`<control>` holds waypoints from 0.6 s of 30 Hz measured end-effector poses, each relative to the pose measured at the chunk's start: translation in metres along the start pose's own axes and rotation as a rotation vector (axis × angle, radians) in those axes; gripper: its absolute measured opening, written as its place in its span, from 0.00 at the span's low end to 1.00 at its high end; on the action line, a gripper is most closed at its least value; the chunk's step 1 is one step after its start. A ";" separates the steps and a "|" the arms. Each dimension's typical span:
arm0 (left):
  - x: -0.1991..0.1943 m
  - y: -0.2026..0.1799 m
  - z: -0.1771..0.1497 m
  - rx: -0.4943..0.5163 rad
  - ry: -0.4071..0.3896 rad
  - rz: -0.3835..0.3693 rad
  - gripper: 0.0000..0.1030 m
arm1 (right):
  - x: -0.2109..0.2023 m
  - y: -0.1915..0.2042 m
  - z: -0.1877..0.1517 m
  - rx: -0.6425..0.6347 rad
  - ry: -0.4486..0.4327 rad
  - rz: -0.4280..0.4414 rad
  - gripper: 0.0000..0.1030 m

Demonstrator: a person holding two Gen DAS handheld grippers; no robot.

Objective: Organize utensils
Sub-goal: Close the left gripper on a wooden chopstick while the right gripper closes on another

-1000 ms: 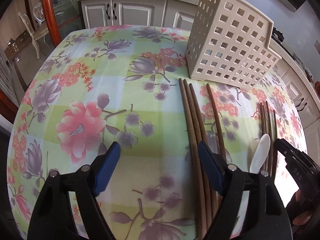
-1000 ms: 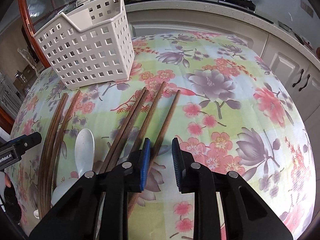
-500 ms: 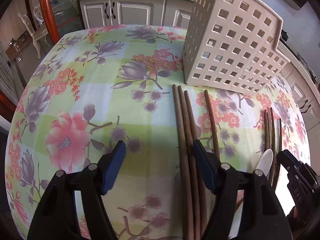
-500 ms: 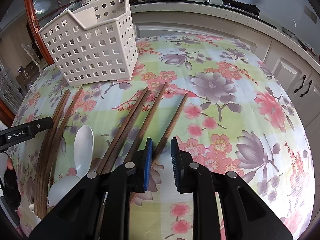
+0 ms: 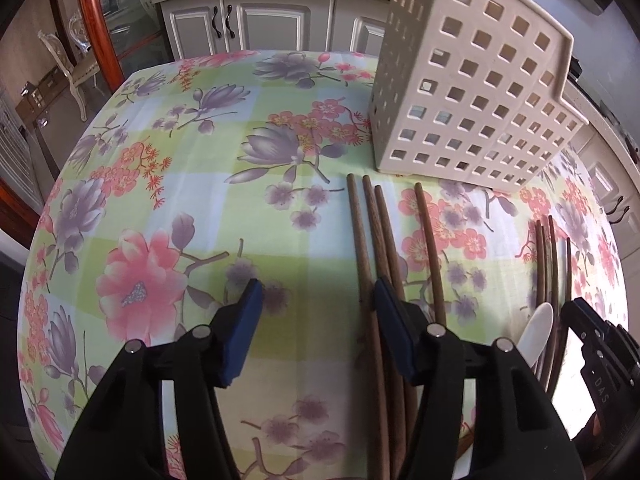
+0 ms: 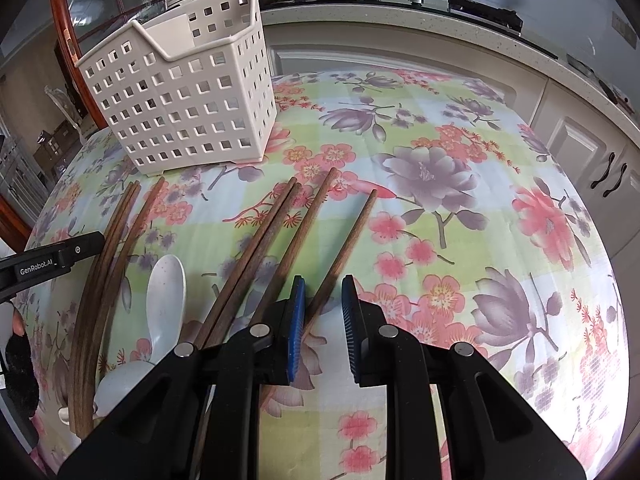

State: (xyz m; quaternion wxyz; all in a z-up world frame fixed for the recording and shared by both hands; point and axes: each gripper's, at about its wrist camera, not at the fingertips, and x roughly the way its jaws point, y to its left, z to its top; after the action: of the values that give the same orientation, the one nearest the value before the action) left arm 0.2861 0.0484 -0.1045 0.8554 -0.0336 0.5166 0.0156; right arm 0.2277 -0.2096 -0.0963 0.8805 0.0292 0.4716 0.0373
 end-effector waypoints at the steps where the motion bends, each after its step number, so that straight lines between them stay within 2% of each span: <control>1: 0.001 -0.004 -0.001 0.022 -0.003 0.031 0.48 | 0.001 0.000 0.001 -0.001 0.000 -0.001 0.19; 2: 0.002 -0.008 -0.002 0.047 -0.011 0.050 0.44 | 0.001 0.000 0.002 0.001 0.001 0.000 0.19; 6: 0.000 -0.015 -0.002 0.072 -0.009 0.032 0.28 | 0.002 0.003 0.002 -0.022 -0.001 -0.019 0.18; 8: -0.002 -0.015 -0.003 0.077 -0.015 0.034 0.13 | 0.002 0.004 0.000 -0.038 -0.009 -0.029 0.16; 9: -0.003 -0.016 -0.005 0.080 -0.016 0.031 0.09 | 0.001 0.003 0.000 -0.038 -0.008 -0.023 0.15; 13: -0.007 -0.015 -0.013 0.086 -0.026 -0.010 0.08 | -0.002 -0.006 -0.002 -0.014 0.001 0.012 0.11; 18: -0.017 -0.008 -0.027 0.047 -0.043 -0.083 0.07 | -0.016 -0.020 -0.010 0.047 -0.026 0.106 0.08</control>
State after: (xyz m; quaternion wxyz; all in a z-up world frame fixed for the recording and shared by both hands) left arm 0.2545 0.0386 -0.1015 0.8668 -0.0345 0.4965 -0.0312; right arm 0.2113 -0.2312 -0.0909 0.8825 0.0750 0.4585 0.0724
